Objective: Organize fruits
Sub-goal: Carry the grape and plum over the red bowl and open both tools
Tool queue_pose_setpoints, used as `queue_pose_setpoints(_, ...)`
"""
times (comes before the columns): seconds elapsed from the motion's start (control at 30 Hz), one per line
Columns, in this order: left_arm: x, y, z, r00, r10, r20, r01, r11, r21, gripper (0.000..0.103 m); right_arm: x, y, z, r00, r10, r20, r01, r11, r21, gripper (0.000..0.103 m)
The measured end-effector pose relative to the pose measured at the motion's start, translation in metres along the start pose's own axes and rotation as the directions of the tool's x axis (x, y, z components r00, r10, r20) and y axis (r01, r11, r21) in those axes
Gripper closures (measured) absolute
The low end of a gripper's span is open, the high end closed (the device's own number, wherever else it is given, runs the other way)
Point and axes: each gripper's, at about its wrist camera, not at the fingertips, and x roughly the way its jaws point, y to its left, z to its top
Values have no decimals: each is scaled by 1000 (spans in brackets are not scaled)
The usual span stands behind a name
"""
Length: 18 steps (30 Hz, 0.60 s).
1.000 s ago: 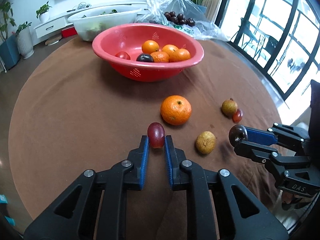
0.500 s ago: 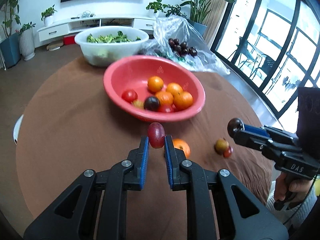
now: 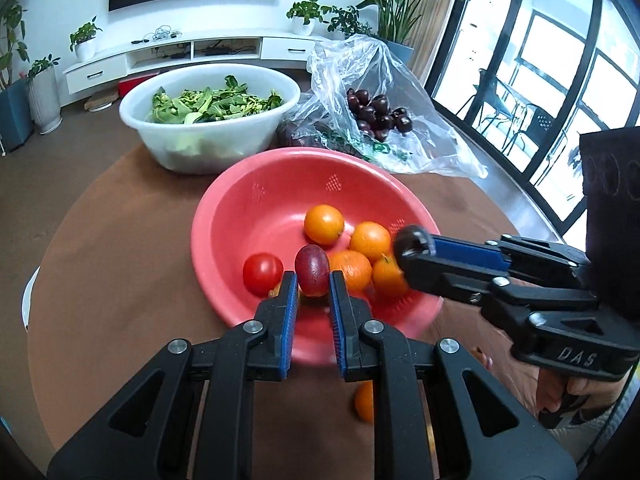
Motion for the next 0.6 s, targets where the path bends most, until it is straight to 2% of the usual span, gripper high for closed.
queue_pose_setpoints(0.13, 19, 3, 11, 1000, 14, -18, -14, 1000, 23, 88, 23, -5, 12, 999, -16, -28, 16, 1000, -12, 75)
queue_pose_setpoints(0.3, 43, 5, 18, 997, 69, -36, -66, 995, 69, 88, 41, -8, 19, 998, -44, -50, 42, 998, -39, 75)
queue_pose_setpoints(0.6, 64, 10, 20, 995, 81, -64, -76, 994, 76, 88, 53, -11, 22, 994, -86, -62, 82, 994, -71, 73)
